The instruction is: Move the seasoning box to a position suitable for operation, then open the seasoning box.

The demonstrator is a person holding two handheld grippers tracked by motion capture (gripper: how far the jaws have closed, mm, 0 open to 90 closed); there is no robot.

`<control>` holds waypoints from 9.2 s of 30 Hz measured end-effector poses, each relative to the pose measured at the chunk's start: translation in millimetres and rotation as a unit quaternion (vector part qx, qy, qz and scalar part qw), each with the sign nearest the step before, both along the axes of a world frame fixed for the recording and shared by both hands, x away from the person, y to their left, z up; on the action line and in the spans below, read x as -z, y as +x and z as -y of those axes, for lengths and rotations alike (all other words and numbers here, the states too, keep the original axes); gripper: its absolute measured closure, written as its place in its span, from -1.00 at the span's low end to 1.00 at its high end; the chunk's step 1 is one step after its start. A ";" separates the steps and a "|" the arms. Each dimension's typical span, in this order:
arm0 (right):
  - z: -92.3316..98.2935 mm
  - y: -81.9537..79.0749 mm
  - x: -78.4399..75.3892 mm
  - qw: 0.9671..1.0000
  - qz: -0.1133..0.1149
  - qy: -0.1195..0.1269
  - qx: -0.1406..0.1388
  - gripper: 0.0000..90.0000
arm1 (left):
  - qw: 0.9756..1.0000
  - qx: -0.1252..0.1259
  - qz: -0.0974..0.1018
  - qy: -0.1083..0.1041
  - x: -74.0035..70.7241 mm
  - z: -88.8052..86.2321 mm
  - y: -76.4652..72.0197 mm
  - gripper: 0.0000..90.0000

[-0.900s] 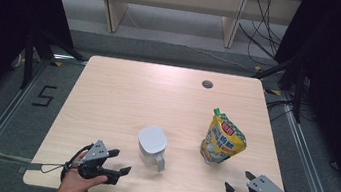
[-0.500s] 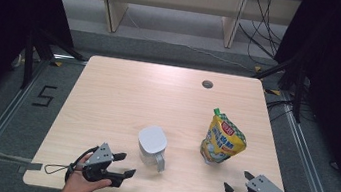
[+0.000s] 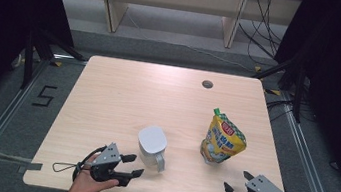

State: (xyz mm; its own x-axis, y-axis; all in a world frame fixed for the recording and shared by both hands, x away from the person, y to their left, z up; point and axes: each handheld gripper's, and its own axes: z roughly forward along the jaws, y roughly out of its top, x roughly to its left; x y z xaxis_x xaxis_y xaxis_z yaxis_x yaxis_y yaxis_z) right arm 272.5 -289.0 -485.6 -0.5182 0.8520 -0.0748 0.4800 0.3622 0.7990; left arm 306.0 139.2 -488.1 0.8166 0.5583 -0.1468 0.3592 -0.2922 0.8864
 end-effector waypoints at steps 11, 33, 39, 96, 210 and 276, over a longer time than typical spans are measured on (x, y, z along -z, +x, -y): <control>-0.6 2.4 1.0 1.000 0.006 -0.012 -0.019 -0.45 | 0.999 0.030 0.002 0.018 4.4 28.0 3.4 0.38; -3.5 2.0 1.5 0.999 0.004 -0.021 -0.033 -0.45 | 0.998 0.037 0.018 0.042 9.5 47.3 14.6 0.79; -3.7 1.8 1.4 0.999 0.004 -0.019 -0.033 -0.45 | 0.999 0.037 0.009 0.033 9.6 37.3 16.0 0.82; -5.4 2.8 3.9 0.999 -0.011 -0.022 -0.044 -0.46 | 0.997 -0.026 0.013 0.066 6.4 -32.5 21.9 0.41; -7.2 3.5 7.4 0.997 -0.008 -0.045 -0.057 -0.47 | 0.998 0.031 0.023 0.047 -7.4 -7.3 25.2 -0.31; -34.9 2.4 -1.4 0.991 0.048 -0.009 -0.124 0.11 | 0.998 0.031 0.061 -0.007 -46.2 1.3 32.2 0.97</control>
